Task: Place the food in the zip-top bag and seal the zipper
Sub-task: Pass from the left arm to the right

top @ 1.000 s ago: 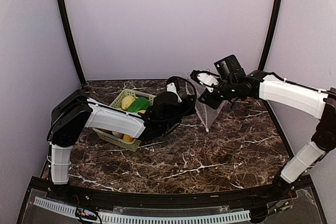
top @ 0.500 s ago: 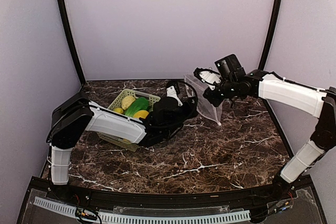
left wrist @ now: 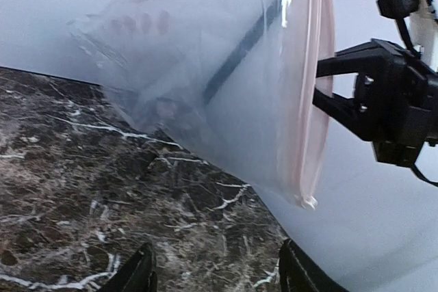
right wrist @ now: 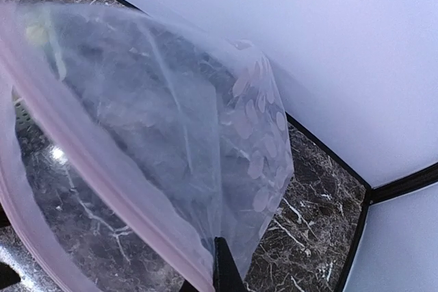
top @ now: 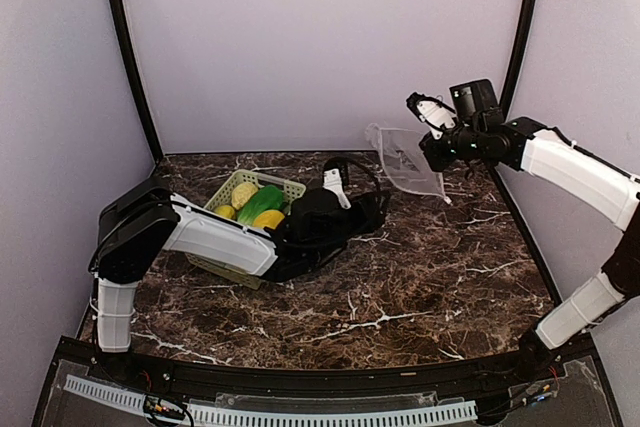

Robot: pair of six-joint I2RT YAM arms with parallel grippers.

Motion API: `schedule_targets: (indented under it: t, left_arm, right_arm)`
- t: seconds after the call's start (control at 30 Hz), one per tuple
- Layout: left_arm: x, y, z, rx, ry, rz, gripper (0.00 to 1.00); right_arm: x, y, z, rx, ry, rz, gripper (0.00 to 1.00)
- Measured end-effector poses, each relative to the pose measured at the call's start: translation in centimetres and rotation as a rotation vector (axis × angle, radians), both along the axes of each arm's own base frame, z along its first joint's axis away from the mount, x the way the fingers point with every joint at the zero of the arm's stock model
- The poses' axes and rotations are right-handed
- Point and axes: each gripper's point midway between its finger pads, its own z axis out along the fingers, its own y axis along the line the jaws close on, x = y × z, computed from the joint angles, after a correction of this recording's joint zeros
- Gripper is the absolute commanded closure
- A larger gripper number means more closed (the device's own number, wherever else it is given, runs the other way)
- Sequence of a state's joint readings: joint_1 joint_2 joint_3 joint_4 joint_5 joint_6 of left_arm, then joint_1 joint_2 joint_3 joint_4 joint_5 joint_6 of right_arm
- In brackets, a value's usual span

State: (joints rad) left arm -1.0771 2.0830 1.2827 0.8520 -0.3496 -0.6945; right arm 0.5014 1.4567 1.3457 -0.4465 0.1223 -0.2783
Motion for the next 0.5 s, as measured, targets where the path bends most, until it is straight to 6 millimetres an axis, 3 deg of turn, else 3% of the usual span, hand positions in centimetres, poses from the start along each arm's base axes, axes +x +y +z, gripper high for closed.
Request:
schedule_targets:
  t: [0.13, 0.23, 0.4, 0.5]
  left_arm:
    - [-1.4, -1.1, 1.4, 0.060, -0.085, -0.110, 0.29]
    - [-2.8, 0.0, 2.9, 0.134, -0.116, -0.155, 0.27]
    - [-4.0, 4.8, 6.6, 0.259, -0.109, -0.142, 0.17]
    - [-3.2, 9.5, 8.3, 0.348, -0.068, -0.073, 0.13]
  right_arm:
    - [0.0, -0.4, -0.7, -0.001, 0.016, -0.002, 1.00]
    - [0.5, -1.4, -0.8, 0.000, 0.020, -0.024, 1.00]
    - [1.8, -4.1, -0.7, -0.010, 0.009, -0.080, 1.00]
    - [3.8, -7.1, 0.2, -0.010, -0.008, -0.149, 1.00]
